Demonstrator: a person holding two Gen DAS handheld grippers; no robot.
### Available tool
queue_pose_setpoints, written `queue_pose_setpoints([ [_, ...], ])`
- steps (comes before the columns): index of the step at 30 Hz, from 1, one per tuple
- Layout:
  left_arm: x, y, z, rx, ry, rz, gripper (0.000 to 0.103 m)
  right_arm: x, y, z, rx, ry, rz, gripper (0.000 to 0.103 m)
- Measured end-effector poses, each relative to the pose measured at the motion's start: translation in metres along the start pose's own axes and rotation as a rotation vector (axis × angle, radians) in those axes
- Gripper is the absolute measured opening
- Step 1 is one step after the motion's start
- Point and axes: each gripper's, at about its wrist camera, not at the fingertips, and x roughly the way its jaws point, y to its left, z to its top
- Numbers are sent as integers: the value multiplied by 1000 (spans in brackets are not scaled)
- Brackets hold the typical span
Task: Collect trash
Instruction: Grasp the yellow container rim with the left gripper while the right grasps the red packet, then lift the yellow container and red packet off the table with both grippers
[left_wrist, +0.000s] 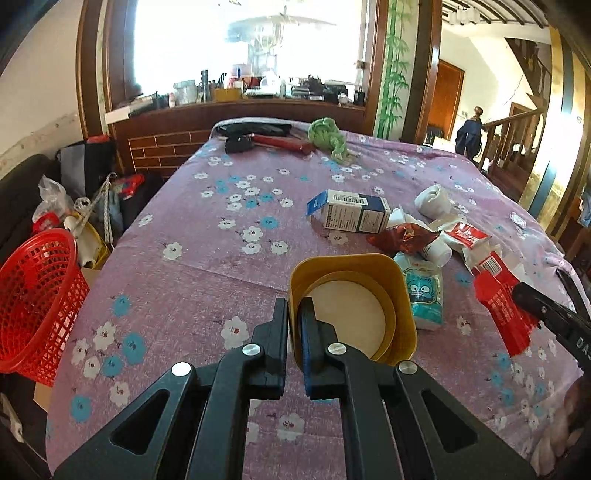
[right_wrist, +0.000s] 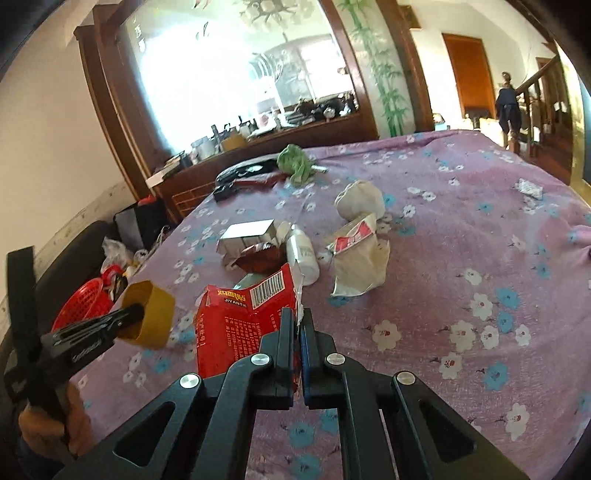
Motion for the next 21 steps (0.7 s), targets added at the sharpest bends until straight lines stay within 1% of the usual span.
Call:
queue_pose_setpoints([
  [4,-1,0,-7,-2,-20,8,6,-1,-1,1,-4,-16,-9,3],
  [8,-2,2,-8,-9,-30,-5,6,-2,1,0,-13,-23,-21,3],
  [13,-6,-3,-10,15,-47,-5,6,-3,0,0,-9,-23,-9,3],
  [21,-6,1,-11,1,-42,-19,6,-4,2,-2,-18,-29,-12,4],
])
